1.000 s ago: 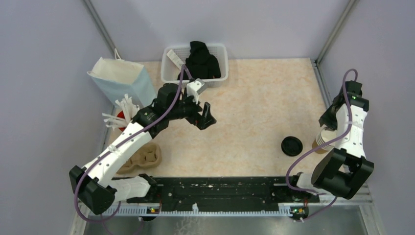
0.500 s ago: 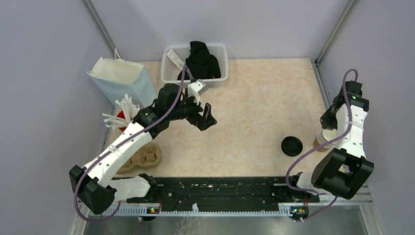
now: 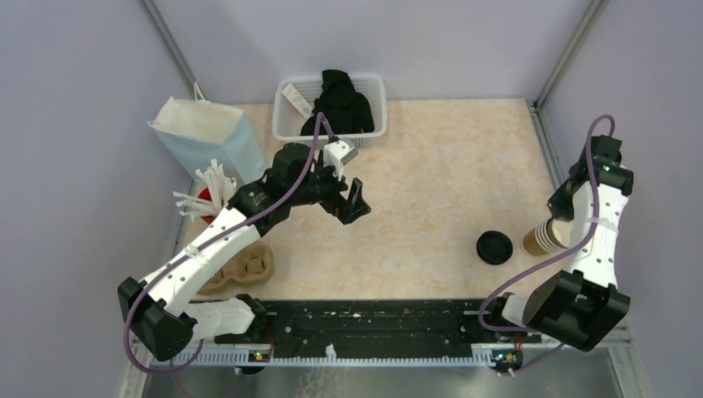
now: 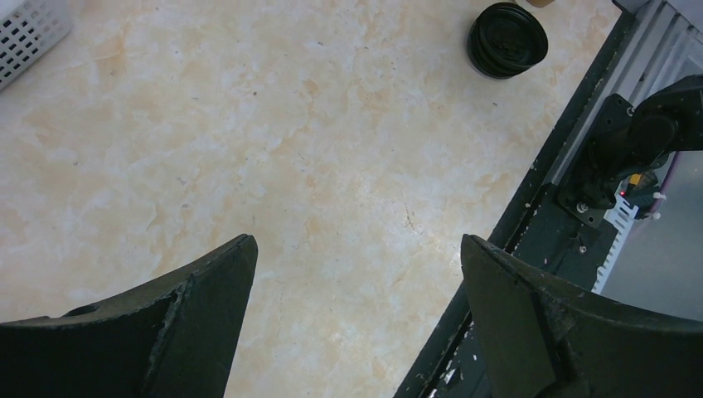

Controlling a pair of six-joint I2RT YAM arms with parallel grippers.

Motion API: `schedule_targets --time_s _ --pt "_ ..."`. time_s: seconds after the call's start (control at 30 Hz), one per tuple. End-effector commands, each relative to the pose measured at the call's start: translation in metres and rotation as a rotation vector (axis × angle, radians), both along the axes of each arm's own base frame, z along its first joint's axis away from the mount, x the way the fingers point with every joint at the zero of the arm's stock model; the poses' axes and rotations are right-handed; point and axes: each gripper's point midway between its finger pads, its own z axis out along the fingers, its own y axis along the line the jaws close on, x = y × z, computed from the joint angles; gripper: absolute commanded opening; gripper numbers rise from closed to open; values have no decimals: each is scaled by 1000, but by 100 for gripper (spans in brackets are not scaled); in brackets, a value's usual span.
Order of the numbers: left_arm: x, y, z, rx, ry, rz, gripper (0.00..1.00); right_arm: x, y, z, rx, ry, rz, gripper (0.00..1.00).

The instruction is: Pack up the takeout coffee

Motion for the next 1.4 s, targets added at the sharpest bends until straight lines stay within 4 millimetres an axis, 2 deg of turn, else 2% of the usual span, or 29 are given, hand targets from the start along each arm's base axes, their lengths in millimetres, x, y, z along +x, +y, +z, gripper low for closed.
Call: schedule_targets --time_s 0.0,0.07,0.27,0.5,0.6,0.67,0.7,0.77,0.87,0.93,1.0,1.07,1.13,1.2,1.37 --pt "2 -9 25 -33 -81 -29 99 0 -9 27 -90 -35 6 0" --pt "1 -10 27 -35 -88 -35 99 -2 -10 27 -137 17 22 0" --pt "2 -10 27 -27 -90 -32 99 -1 -13 57 -244 43 49 0" --pt "3 -16 32 -11 -101 -37 99 1 5 99 -270 14 97 0" --pt "11 -14 39 1 -108 8 98 16 32 130 -314 -32 195 0" --pt "15 -12 47 -9 -109 42 98 39 66 141 -329 -75 325 0" --pt "15 -12 53 -20 -111 55 98 50 85 140 -331 -75 388 0" --pt "15 -8 63 -46 -102 88 98 73 132 124 -290 -73 538 0" --pt "10 3 76 -89 -79 160 98 94 216 74 -184 -55 802 0" --pt "5 13 84 -115 -63 209 98 94 266 41 -103 -36 920 0" --pt "-2 27 89 -129 -40 269 98 84 312 16 -66 -19 1033 0" --pt "-8 40 92 -137 -20 326 98 73 345 -4 -63 -8 1112 0" --pt "-15 52 92 -149 6 373 98 61 372 -21 -28 -5 1167 0" --pt "-24 59 93 -170 36 396 99 51 390 -37 -6 -1 1199 0" --pt "-33 72 101 -213 51 447 98 27 405 -64 16 25 1230 0"
